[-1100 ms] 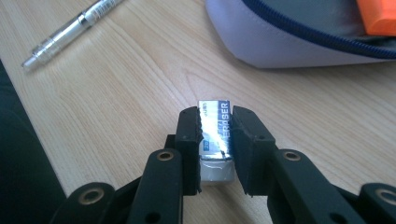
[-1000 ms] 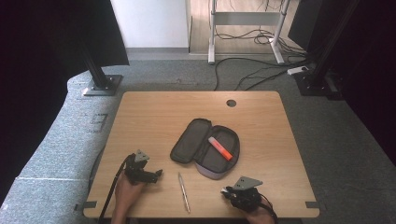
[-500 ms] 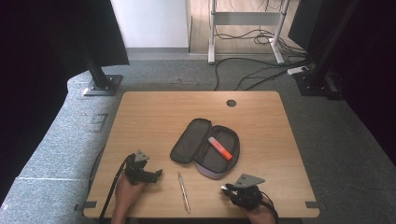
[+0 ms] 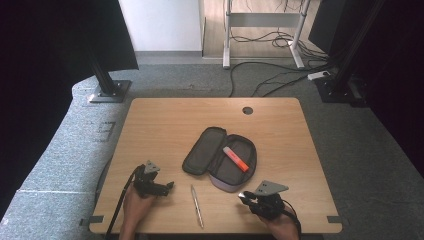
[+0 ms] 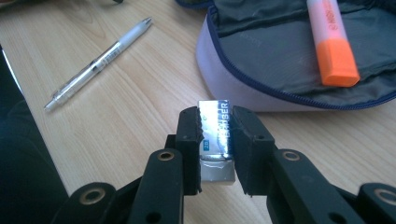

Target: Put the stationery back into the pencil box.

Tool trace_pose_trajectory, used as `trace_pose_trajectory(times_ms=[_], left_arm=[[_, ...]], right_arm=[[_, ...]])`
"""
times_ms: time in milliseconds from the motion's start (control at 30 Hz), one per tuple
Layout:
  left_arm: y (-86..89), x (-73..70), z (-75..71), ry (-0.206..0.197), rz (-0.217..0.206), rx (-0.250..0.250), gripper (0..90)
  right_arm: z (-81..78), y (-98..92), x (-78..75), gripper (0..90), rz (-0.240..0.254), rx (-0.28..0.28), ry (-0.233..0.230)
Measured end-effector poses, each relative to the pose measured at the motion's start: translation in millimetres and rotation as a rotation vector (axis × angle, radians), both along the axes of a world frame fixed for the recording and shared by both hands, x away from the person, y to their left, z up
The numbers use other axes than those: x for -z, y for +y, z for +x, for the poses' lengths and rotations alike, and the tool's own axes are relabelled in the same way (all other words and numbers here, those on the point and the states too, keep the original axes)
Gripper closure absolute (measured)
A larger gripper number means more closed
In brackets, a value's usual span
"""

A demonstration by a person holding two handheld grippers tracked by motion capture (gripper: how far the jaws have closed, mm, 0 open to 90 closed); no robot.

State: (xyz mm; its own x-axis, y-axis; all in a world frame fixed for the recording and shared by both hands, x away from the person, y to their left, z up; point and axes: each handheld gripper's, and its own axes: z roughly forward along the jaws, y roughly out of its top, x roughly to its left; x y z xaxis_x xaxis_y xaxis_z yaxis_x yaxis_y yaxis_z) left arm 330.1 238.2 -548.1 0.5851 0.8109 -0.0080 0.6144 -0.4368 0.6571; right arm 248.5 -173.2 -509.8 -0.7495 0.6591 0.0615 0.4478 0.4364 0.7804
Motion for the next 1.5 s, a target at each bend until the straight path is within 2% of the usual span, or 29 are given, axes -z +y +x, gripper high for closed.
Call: trace_pose_trajectory(times_ms=[300, 1000, 1500], left_arm=[[0.0, 0.0, 0.0, 0.0, 0.0, 0.0, 0.0], [0.0, 0.0, 0.0, 0.0, 0.0, 0.0, 0.0], [0.0, 0.0, 0.0, 0.0, 0.0, 0.0, 0.0]], right_arm=[[11.3, 0.2, -11.7, 72.2, -0.001, 0.004, -0.021], [39.7, 5.6, -25.1, 72.2, -0.011, 0.018, -0.052], [60.9, 15.2, -25.7, 72.2, -0.015, 0.021, -0.062]])
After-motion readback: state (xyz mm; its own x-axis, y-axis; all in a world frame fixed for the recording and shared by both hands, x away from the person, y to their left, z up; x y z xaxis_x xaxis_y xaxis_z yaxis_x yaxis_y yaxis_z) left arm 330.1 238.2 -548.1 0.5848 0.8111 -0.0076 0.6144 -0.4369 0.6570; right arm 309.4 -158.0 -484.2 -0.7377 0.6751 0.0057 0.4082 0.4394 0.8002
